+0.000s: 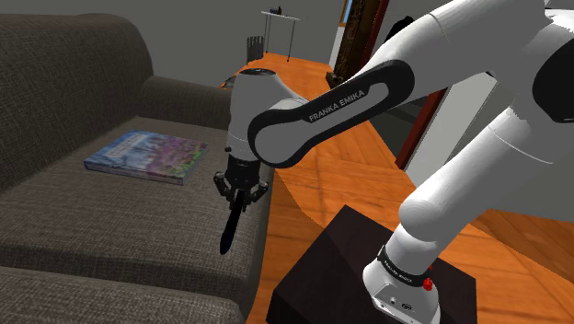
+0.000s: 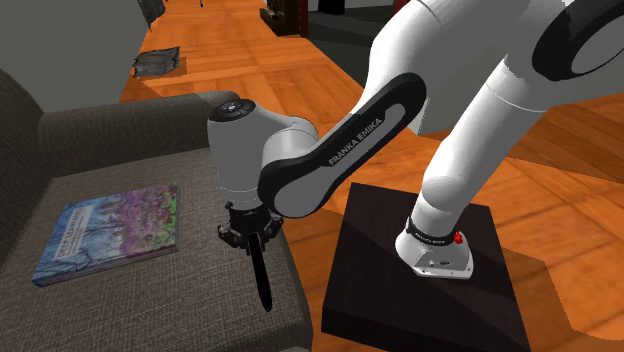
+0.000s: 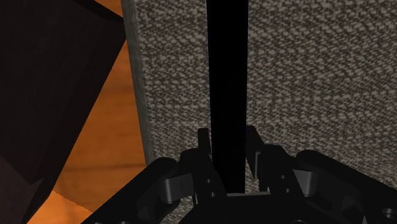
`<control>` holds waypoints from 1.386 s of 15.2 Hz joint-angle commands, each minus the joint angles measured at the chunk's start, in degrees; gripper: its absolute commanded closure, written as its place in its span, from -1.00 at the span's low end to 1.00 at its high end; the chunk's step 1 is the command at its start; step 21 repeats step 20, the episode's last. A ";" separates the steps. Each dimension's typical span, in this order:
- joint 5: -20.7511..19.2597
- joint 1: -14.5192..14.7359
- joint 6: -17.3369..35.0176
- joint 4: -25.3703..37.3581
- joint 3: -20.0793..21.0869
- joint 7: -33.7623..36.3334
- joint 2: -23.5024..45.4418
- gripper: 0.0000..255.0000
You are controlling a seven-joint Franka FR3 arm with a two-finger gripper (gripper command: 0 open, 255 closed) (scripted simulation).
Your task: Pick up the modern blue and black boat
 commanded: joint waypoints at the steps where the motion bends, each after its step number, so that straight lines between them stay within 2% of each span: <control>1: 0.00 0.00 0.00 0.00 0.00 0.00 0.00 1.00; 3: 0.03 0.00 0.09 -0.11 -0.02 -0.06 -0.02 1.00; 18: 3.42 1.72 -13.11 6.46 -4.46 -2.97 -7.65 1.00; 21: 3.44 1.73 -13.24 6.54 -4.50 -2.98 -7.70 1.00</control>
